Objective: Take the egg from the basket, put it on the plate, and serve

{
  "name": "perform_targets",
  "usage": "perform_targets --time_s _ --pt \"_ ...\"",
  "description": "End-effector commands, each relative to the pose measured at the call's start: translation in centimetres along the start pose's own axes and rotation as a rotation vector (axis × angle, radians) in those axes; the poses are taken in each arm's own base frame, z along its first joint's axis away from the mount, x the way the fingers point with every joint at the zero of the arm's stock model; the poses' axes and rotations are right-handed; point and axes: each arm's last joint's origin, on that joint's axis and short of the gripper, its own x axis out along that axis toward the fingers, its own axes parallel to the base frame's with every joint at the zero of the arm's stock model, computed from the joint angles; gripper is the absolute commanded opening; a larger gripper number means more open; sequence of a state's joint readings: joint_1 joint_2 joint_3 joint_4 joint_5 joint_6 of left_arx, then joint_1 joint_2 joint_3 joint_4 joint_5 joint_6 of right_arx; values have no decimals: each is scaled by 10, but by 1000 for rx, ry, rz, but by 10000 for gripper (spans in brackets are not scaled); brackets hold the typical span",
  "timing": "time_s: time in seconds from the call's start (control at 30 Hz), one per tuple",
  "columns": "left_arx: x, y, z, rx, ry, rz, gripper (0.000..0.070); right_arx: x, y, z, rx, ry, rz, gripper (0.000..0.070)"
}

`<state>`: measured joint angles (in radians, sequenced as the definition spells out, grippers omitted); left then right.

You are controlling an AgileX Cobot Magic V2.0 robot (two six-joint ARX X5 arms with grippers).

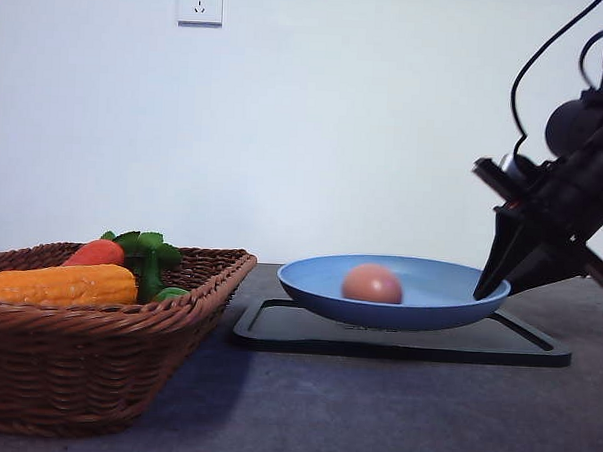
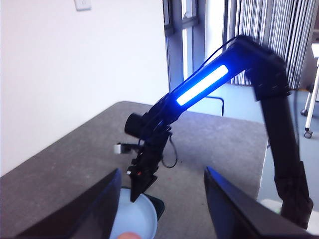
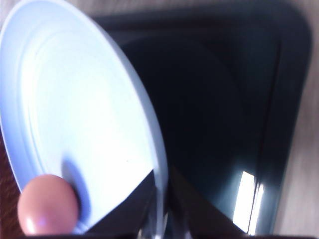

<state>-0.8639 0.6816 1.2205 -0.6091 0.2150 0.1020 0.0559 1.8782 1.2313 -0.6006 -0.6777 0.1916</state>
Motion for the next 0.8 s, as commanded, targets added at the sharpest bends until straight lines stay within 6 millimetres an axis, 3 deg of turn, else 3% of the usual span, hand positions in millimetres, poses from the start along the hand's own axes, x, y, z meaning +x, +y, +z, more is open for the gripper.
perform_targets --time_s 0.0,0.23,0.47,0.77 --pt "-3 -1 5 -14 -15 -5 342 4 -2 7 12 4 13 0" --pt "-2 -1 3 -41 12 -7 342 8 -7 9 18 0 -46 19" --pt "0 0 2 -47 17 -8 342 8 -7 9 8 -8 -78 215" --pt "2 0 2 -47 21 -8 342 -7 -6 12 -34 -55 -76 225"
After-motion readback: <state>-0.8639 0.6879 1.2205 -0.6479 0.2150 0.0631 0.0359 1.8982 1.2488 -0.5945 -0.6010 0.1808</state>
